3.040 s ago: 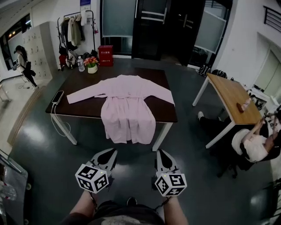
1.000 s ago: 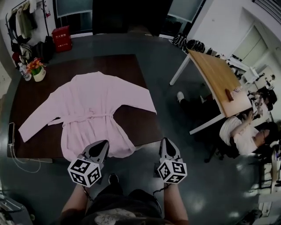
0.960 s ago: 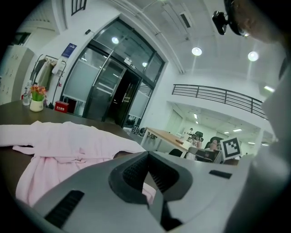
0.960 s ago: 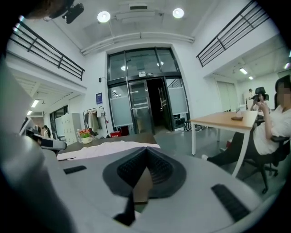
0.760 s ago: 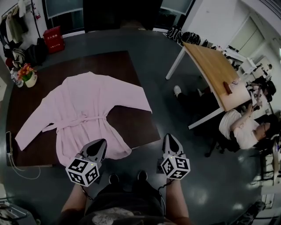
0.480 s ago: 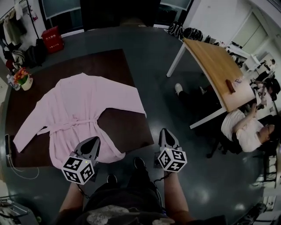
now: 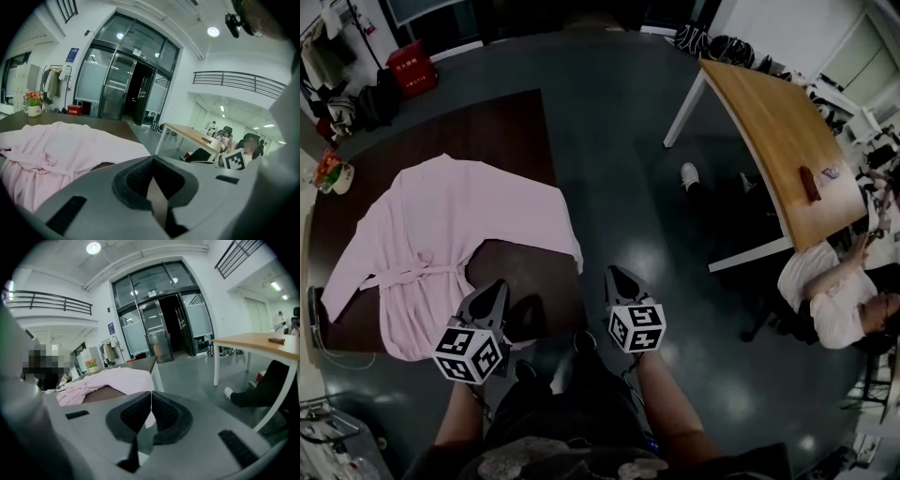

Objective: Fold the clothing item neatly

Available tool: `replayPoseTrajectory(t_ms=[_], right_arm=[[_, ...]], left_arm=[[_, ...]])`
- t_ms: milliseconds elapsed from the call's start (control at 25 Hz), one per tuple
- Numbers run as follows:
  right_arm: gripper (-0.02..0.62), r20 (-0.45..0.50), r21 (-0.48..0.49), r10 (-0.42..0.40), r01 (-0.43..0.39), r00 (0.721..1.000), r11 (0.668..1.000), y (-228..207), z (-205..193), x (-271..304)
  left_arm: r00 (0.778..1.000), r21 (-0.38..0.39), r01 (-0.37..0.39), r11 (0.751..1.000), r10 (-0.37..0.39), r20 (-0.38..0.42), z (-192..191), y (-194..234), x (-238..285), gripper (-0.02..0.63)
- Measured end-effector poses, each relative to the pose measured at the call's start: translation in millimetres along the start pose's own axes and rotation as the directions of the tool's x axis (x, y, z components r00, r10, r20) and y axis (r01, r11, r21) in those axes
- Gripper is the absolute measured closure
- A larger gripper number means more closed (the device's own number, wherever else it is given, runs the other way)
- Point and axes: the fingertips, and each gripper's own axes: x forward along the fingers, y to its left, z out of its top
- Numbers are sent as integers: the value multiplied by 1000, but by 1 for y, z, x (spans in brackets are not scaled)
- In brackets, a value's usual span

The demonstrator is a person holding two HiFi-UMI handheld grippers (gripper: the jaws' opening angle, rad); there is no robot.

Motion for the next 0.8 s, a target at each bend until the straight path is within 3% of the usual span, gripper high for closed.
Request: replayPoseTrajectory(t_ms=[200,400,560,800], right_arm=[[592,-141,-18,137,-141,980,990,-3,-51,32],[511,-270,3,265,-275,926,961,9,-98,63],[503,-325,-26,311,-337,893,941,15,-116,84],[503,-365,-47,327,-368,872,928,21,-129,108]], left_arm=[[997,-10,-43,999,43,-60,-16,-12,34,595],[990,-45,-96,994,91,-109,-32,-11,51,595],[982,-55,-137,989,128,-139,-40,-5,60,595],[974,-83,-172,982,157,-162,-49,4,63,597]])
